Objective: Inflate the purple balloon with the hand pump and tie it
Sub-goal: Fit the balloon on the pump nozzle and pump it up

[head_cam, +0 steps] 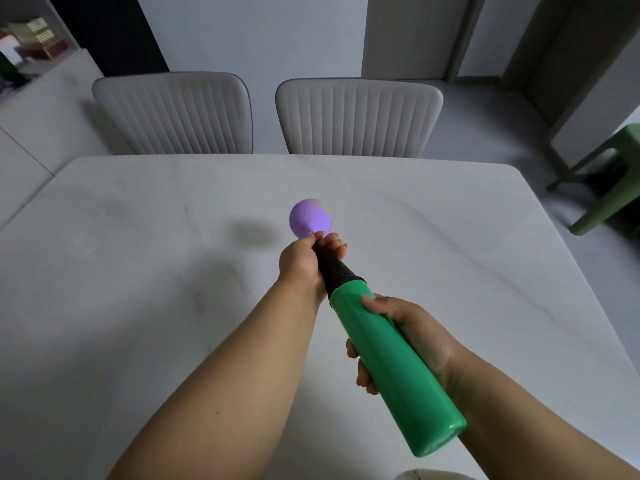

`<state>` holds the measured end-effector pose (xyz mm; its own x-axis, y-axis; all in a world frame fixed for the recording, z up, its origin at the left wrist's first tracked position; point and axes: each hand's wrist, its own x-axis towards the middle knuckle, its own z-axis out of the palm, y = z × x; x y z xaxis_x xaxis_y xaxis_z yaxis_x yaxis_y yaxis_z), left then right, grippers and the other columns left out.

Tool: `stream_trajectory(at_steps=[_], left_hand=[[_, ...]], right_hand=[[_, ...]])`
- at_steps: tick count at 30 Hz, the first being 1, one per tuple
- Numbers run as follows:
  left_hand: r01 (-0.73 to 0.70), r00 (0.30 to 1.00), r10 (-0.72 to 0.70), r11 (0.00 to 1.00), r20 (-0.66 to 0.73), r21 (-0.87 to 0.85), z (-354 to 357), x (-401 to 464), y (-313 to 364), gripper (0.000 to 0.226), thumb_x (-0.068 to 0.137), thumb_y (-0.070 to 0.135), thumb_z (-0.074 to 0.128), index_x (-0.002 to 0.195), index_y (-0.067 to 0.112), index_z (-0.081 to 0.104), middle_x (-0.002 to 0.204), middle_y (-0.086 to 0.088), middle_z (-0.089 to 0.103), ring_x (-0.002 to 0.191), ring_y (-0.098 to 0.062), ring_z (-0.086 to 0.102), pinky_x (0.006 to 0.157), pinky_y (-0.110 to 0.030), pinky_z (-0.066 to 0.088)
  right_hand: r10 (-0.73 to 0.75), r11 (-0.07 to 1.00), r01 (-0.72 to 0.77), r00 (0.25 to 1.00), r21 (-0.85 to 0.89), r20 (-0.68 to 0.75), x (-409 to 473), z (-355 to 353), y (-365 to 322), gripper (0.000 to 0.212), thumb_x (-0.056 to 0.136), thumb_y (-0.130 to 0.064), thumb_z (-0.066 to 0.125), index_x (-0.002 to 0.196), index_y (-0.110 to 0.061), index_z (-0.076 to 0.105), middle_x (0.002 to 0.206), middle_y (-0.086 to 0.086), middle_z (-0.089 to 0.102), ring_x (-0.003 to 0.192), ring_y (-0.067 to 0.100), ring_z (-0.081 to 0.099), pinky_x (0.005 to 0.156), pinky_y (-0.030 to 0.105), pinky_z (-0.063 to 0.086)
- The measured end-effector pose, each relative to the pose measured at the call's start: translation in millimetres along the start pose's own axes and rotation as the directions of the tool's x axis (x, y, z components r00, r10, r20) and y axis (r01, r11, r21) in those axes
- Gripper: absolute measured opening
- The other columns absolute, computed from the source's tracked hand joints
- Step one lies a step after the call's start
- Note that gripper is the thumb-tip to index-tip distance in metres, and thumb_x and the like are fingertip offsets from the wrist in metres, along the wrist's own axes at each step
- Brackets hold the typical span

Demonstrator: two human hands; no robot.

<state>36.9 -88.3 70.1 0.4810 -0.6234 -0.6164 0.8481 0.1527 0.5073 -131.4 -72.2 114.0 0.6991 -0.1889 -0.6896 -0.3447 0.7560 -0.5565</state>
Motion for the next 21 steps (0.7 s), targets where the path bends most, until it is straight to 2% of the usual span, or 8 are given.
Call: stream_trajectory(at_steps=[3,4,8,11,15,17,21], left_hand=[[0.008,1.0,-0.007,0.999,-0.01,0.035,2.4,-4.6,-7.0,0.029,0.103,0.014,0.03,0.08,0.008,0.044,0.065,-0.011,0.056,0.045,-0.016,0.052,0.053,-0.024,0.052],[0.021,1.0,-0.021,0.999,-0.01,0.042,3.5,-6.7,-9.2,0.029,0.104,0.017,0.029,0.08,0.008,0.044,0.066,-0.01,0.053,0.046,-0.016,0.05,0.052,-0.023,0.051],[0.072,0.997,-0.072,0.997,-0.038,-0.003,3.6,0.0,-8.2,0.034,0.102,0.016,0.027,0.072,0.012,0.042,0.042,0.002,0.046,0.03,-0.011,0.04,0.038,-0.01,0.036],[0.046,0.997,-0.048,0.998,-0.053,-0.032,-0.2,12.8,7.3,0.033,0.098,0.01,0.028,0.069,0.012,0.042,0.037,0.004,0.044,0.025,-0.01,0.039,0.036,-0.008,0.035],[0.045,0.999,-0.046,0.999,-0.022,-0.016,0.6,12.9,19.0,0.033,0.098,0.01,0.028,0.069,0.013,0.044,0.04,0.002,0.047,0.028,-0.012,0.043,0.039,-0.009,0.039],[0.054,0.999,-0.054,0.998,0.005,0.032,6.7,5.4,9.9,0.032,0.098,0.012,0.029,0.068,0.014,0.041,0.047,0.001,0.045,0.03,-0.012,0.041,0.04,-0.01,0.038],[0.112,0.993,-0.117,0.983,0.031,0.149,8.3,-8.4,-9.6,0.032,0.101,0.024,0.03,0.073,0.014,0.04,0.061,-0.002,0.039,0.04,-0.015,0.041,0.051,-0.023,0.042]], right_hand=[[-0.023,1.0,0.023,0.999,-0.019,-0.033,2.2,-0.5,-1.9,0.056,0.074,-0.037,0.058,0.124,-0.013,0.047,0.075,0.02,0.061,0.049,0.033,0.062,0.047,0.032,0.052],[-0.026,0.999,0.026,0.999,-0.023,-0.038,2.6,-1.2,-3.2,0.057,0.073,-0.038,0.059,0.123,-0.013,0.047,0.076,0.02,0.061,0.05,0.033,0.062,0.047,0.032,0.052],[0.006,0.998,-0.008,0.999,-0.056,-0.039,1.1,-2.8,-5.4,0.06,0.069,-0.04,0.061,0.117,-0.006,0.05,0.074,0.019,0.063,0.051,0.032,0.063,0.047,0.031,0.051],[0.024,0.998,-0.023,1.0,-0.055,0.005,-5.6,-1.5,-3.9,0.055,0.072,-0.04,0.059,0.105,0.003,0.054,0.072,0.017,0.064,0.05,0.031,0.062,0.047,0.029,0.051],[0.052,0.996,-0.049,0.998,-0.071,0.041,-10.5,-0.7,-1.8,0.052,0.071,-0.043,0.058,0.087,0.007,0.058,0.065,0.016,0.063,0.049,0.03,0.062,0.046,0.028,0.05],[0.04,0.997,-0.038,0.999,-0.067,0.024,-7.2,-0.8,-4.9,0.054,0.07,-0.043,0.059,0.089,0.007,0.058,0.067,0.017,0.064,0.049,0.03,0.063,0.047,0.028,0.051],[0.015,0.998,-0.016,1.0,-0.061,-0.025,-0.4,0.4,-14.2,0.05,0.077,-0.042,0.054,0.091,0.006,0.056,0.062,0.015,0.064,0.046,0.029,0.062,0.046,0.027,0.051]])
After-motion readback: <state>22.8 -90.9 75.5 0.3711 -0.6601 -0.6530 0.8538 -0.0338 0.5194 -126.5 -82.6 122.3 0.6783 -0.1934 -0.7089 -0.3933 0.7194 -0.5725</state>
